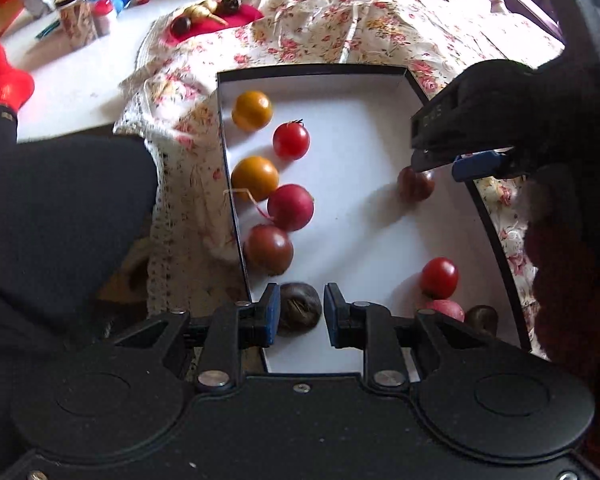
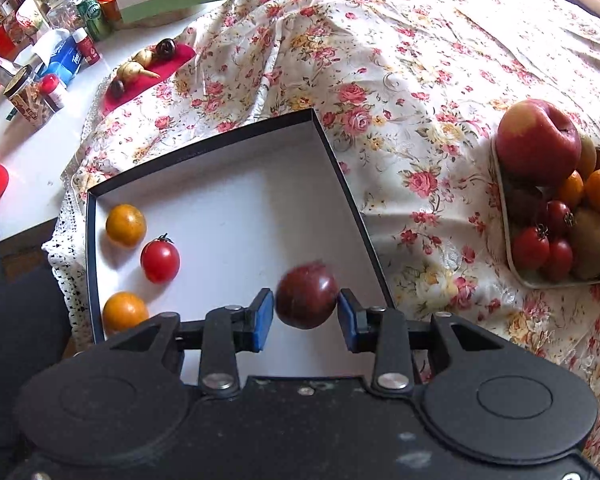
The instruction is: Organize fruits
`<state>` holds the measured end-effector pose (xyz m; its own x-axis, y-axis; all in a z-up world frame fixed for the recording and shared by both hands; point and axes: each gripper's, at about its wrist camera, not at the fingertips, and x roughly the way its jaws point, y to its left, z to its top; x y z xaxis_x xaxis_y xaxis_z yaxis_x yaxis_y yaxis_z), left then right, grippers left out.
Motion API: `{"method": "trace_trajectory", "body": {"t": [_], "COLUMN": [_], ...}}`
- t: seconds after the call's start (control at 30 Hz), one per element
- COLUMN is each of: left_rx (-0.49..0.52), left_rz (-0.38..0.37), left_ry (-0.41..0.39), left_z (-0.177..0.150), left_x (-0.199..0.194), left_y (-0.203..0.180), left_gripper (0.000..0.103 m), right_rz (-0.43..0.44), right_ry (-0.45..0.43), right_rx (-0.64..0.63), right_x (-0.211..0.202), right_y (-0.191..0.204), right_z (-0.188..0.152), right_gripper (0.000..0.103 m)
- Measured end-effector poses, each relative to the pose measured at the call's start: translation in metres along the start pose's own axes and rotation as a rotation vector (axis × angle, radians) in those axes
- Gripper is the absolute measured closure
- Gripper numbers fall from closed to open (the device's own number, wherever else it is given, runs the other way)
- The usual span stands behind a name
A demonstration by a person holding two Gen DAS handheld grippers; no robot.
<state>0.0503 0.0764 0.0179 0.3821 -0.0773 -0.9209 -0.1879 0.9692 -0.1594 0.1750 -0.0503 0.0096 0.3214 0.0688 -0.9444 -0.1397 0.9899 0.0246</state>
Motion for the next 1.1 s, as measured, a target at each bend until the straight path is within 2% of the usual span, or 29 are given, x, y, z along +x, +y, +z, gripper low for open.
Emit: {"method": "trace_trajectory", "body": {"t": [0.23,0.4,0.6,0.77,0.93,1.1], "left_rx": [0.007,0.013,0.006,0.007,0.050,0.050], "left_rz": [0.044,0.065,0.107,0.104,0.116,0.116], "left_ry": [-0.049,-0.064,-0.137,-0.134,-0.158,-0.170], "left_z": [-0.018,-0.030,-0.039,-0.043,-0.050,-0.053], "left_x": [-0.002,0.000,-0.008,-0.007,-0.009,-0.009], "left_y": [-0.010,-0.016,-0.018,-0.020,-0.027,-0.030], "left_gripper": [0.070,0.069,0.069,0.069,0.069,0.069], "right_rz": [0.027,0.011,-0.007,-0.027,-0.019,-0.008], "right_ry": [-0.049,-0.080,-0.082,-0.109,-0.121,-0.123], "right_rx": [-0.015,-0.019,0.006,0.032,0.051,0.057], "right_x": [-0.024,-0.039,-0.050,-0.060,-0.066,-0.067], "right_y": [-0.007,-0.018,-0.037,-0.050,-0.055,-0.056], "right_z": [-0.021,-0.053,-0.092,-0.117,-0.135,-0.149], "right_gripper": [0.067,0.067,0.067,0.067,0.067,0.067]}}
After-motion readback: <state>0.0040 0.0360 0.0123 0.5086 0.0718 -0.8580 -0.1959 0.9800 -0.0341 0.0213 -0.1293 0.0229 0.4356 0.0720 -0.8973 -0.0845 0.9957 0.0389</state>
